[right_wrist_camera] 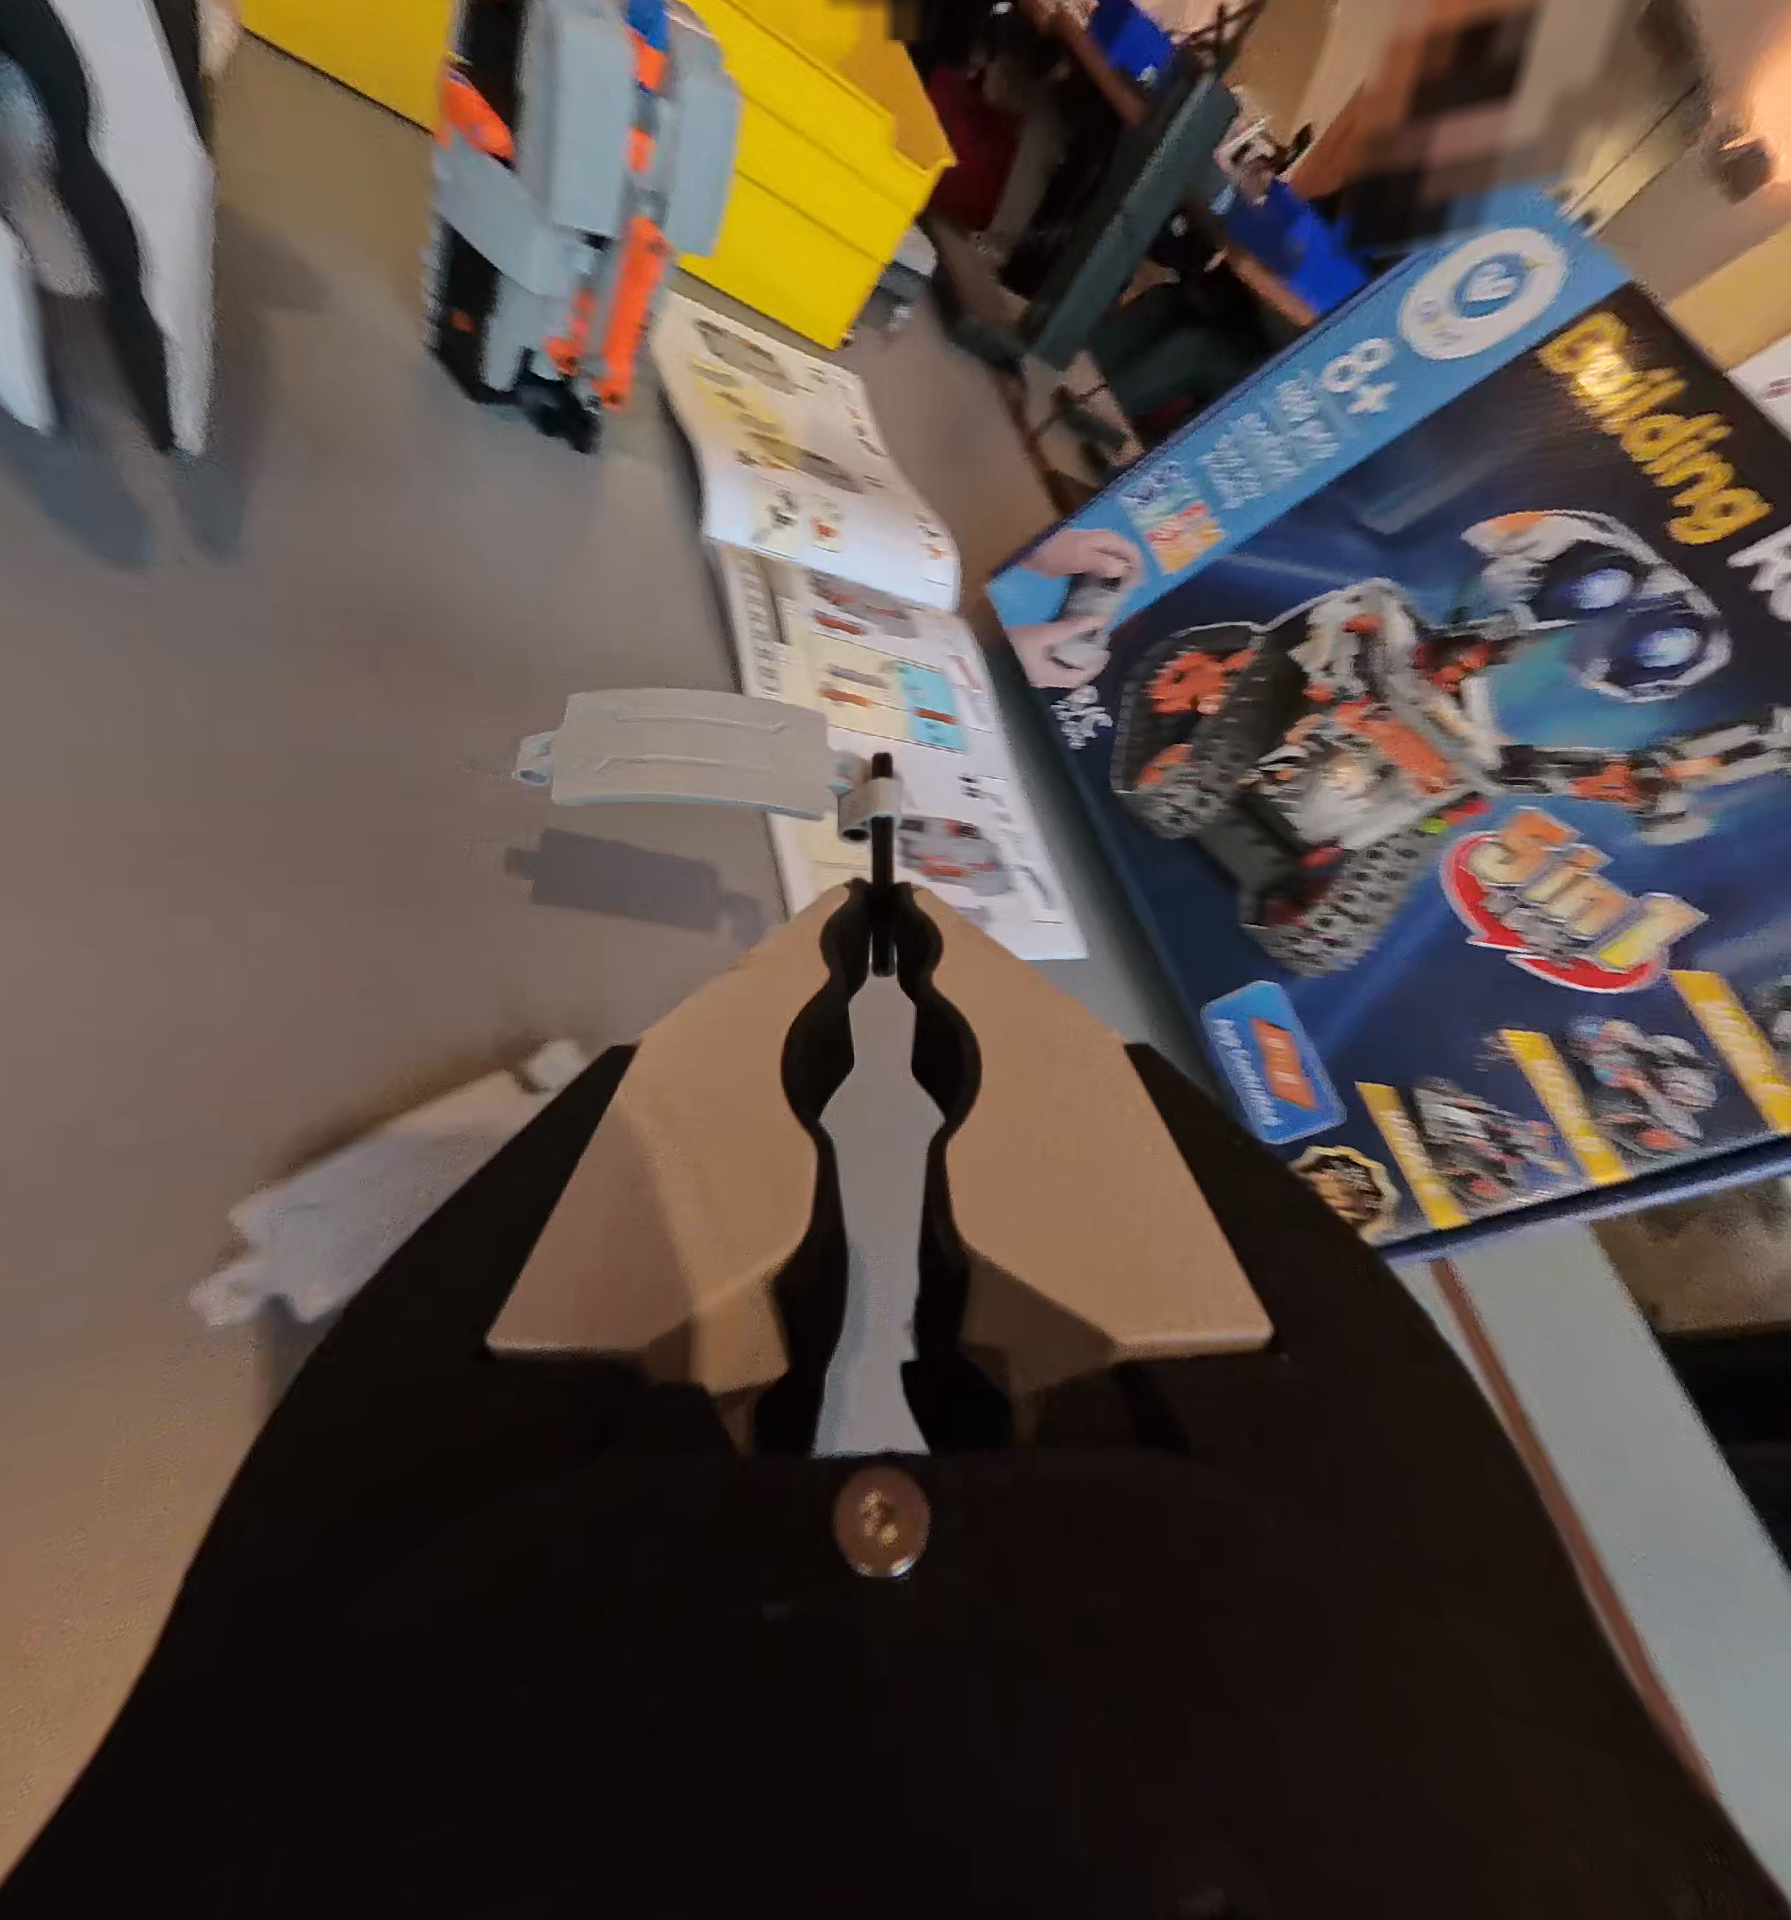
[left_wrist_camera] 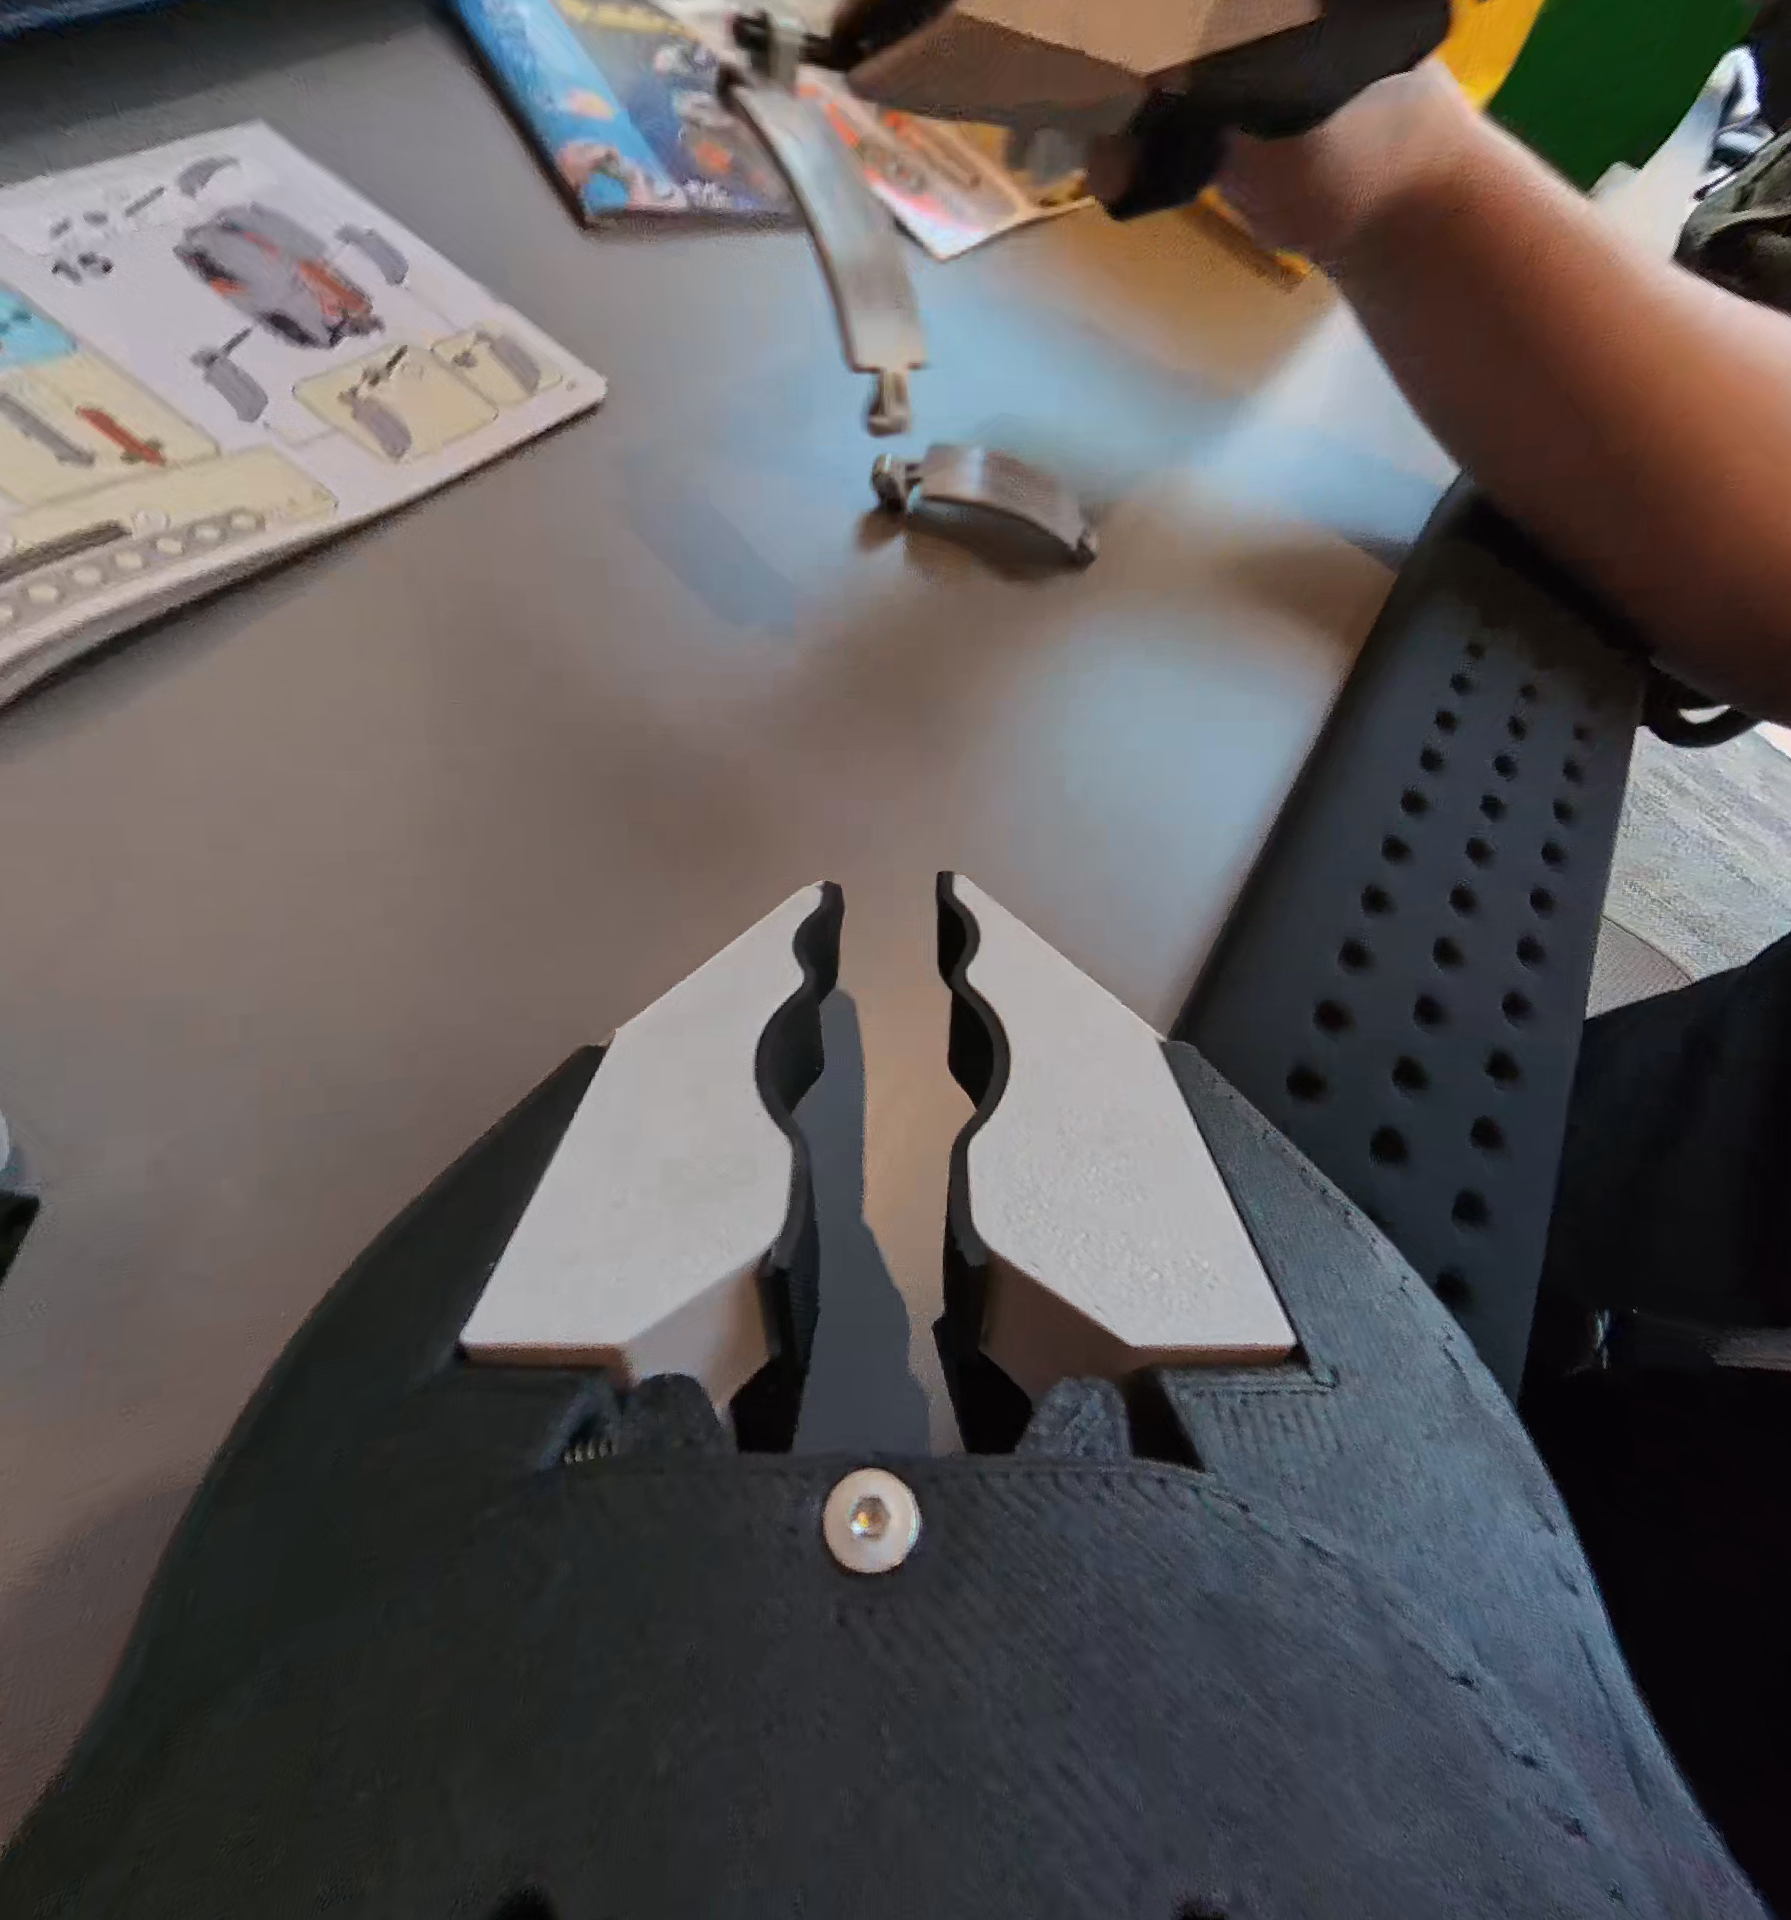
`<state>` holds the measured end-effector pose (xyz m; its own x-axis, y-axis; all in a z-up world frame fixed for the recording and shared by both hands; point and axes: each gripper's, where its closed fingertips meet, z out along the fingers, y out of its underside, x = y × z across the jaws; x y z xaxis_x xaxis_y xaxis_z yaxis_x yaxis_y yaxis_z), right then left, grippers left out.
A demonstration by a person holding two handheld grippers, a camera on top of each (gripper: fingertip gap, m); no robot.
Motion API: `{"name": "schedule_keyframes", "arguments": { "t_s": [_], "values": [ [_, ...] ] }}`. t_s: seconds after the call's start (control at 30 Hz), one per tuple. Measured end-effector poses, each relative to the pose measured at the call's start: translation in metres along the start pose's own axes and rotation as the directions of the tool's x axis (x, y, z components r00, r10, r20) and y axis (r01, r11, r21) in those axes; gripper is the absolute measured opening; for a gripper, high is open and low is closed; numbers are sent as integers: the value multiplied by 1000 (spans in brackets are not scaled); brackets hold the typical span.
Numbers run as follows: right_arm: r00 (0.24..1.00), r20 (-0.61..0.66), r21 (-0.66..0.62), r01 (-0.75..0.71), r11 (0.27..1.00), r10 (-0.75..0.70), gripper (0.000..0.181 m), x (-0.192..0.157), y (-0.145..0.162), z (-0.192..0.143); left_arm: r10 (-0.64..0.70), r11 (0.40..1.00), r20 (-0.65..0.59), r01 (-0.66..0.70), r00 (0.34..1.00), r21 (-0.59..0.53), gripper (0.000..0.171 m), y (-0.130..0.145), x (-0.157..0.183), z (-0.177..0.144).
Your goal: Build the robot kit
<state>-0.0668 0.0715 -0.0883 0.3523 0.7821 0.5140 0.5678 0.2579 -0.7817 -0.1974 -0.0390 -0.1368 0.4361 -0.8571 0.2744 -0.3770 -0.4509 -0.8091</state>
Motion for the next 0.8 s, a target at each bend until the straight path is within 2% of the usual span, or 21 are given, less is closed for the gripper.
{"name": "schedule_keyframes", "arguments": {
  "t_s": [0.1, 0.17, 0.3, 0.33, 0.4, 0.5, 0.6, 0.67, 0.73, 0.8],
  "values": [
    [999, -44, 16, 29, 999, -28, 2, 32, 8, 7, 130, 987, 31, -132, 991, 92, 17, -25, 0, 1],
    [999, -49, 42, -18, 999, 20, 2, 53, 9, 17, 213, 961, 76, -223, 974, 163, 17, -52, -1, 0],
    [975, -90, 212, -180, 960, 203, 2, 87, -5, 34, 328, 887, 212, -378, 920, 267, 25, -125, -8, -11],
    [972, -95, 227, -189, 955, 215, 2, 89, -5, 37, 342, 872, 246, -404, 907, 278, 27, -145, -11, -15],
    [979, -115, 178, -149, 973, 171, 2, 85, 8, 39, 347, 845, 305, -437, 887, 308, 32, -187, -16, -26],
    [981, -159, 89, -97, 991, 111, 2, 84, 31, 37, 300, 811, 346, -429, 889, 398, 36, -248, -22, -50],
    [974, -144, 89, -164, 982, 176, 2, 88, 37, 33, 212, 789, 336, -363, 918, 496, 37, -287, -34, -71],
    [969, -159, 65, -182, 981, 190, 2, 93, 42, 31, 138, 766, 324, -308, 936, 564, 36, -298, -48, -83],
    [967, -174, 21, -184, 983, 185, 2, 96, 50, 30, 82, 732, 246, -226, 966, 642, 35, -301, -55, -91],
    [960, -195, -16, -210, 978, 203, 2, 100, 60, 32, 56, 723, 158, -149, 986, 675, 33, -294, -59, -91]
  ]
}}
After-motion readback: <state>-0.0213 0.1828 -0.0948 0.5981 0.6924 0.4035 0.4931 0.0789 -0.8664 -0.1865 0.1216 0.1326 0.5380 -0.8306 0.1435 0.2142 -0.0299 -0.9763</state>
